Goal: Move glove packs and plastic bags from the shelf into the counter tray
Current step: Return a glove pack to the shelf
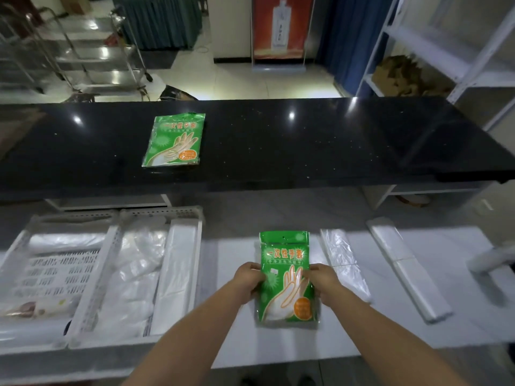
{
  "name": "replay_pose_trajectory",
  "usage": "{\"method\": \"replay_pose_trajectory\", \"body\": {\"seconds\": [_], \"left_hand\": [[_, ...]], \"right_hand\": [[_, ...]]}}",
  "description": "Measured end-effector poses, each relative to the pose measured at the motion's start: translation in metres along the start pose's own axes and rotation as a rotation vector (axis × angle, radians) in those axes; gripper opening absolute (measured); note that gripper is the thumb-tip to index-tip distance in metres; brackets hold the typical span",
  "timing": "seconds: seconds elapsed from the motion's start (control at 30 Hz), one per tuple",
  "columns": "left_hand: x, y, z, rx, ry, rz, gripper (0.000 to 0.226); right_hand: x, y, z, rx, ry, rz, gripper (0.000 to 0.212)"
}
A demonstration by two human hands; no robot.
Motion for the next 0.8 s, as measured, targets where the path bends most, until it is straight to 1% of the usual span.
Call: {"method": "replay_pose_trajectory", "body": {"seconds": [0.17, 0.23, 0.4, 0.6, 0.7, 0.8], "left_hand": [[-0.023, 0.002, 0.002, 0.054, -0.093, -0.171, 0.015], [-0.037, 0.007, 0.006, 0.072, -0.127, -0.221, 0.013], [-0.095, 0.031, 0.016, 0.109, -0.135, -0.379, 0.018], [-0.195, 0.074, 0.014, 0.118, -0.259, -0.484, 0.041], [-0.25, 0.098, 0.004, 0.12, -0.329, -0.521, 0.04], [-0.307, 0.117, -0.017, 0.135, -0.39, -0.556, 0.043]], "right_hand": [[0.029, 0.013, 0.013, -0.013, -0.095, 0.068, 0.016], [0.049, 0.023, 0.018, -0.033, -0.155, 0.114, 0.013], [0.101, 0.049, 0.035, -0.106, -0.253, 0.173, 0.005], [0.183, 0.08, 0.084, -0.158, -0.427, 0.167, 0.026], [0.234, 0.098, 0.114, -0.167, -0.484, 0.194, 0.038], [0.286, 0.121, 0.15, -0.175, -0.564, 0.225, 0.038]]}}
Point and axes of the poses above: each hand's wrist, its own y-axis away from the middle knuckle, its own x-axis out of the back of the hand, z = x × y, the point moved 7 cm from there along -y, towards the middle knuckle, and after that the axes turned 4 degrees about y, right-handed, at the moved point
